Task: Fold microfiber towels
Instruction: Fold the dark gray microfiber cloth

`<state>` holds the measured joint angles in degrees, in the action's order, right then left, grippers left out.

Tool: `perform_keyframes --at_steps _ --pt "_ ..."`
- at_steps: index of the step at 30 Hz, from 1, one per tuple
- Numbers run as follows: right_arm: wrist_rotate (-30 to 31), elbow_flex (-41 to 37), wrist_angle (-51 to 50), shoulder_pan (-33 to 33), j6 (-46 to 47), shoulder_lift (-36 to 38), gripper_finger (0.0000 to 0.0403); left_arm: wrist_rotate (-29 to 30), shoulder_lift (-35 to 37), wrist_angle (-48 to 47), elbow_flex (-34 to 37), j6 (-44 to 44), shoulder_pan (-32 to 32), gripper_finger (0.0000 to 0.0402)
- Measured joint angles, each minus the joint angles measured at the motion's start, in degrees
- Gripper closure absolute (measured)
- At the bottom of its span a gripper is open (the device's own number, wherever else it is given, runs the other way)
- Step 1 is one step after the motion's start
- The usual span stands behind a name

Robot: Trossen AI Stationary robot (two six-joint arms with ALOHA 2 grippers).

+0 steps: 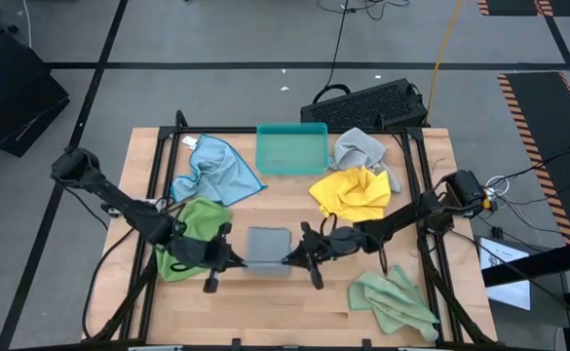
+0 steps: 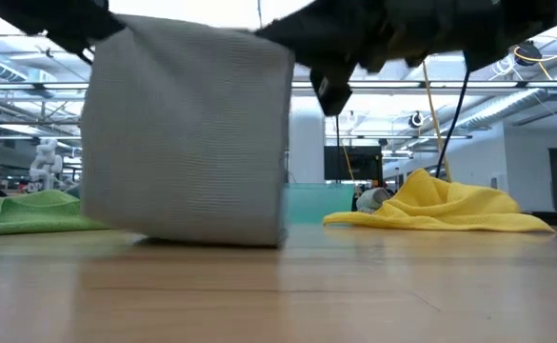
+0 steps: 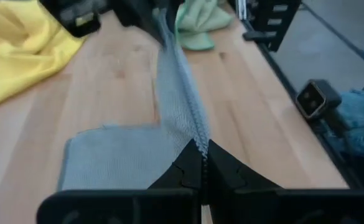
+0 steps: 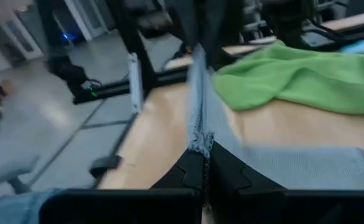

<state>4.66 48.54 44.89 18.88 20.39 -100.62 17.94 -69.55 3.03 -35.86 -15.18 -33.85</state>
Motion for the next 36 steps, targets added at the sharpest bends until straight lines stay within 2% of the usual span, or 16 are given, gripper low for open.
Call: perform_keyframes --at_steps 8,17,25,31,36 --pt "4.63 0.58 -1.23 4.18 3.59 0.09 0.0401 1.18 -3.82 2.53 -0.24 -6.77 -5.03 0.0394" --pt "11.84 0.50 -2.14 8.42 4.18 -0.05 0.0401 2.71 -10.61 10.79 -0.13 -7.30 -6.64 0.0394" --pt "15.78 0.47 -6.03 7.28 2.31 -1.37 0.0401 8.24 -11.93 7.86 -0.07 -5.84 -6.62 0.0394" --pt "15.93 0.47 -6.39 4.11 -3.59 -1.52 0.0401 14.16 -11.77 0.75 -0.02 -4.61 -5.08 0.0394" --pt "13.14 0.43 -8.83 0.50 -4.69 -1.52 0.0401 14.77 -11.75 -6.27 -0.03 -7.14 -1.56 0.0394"
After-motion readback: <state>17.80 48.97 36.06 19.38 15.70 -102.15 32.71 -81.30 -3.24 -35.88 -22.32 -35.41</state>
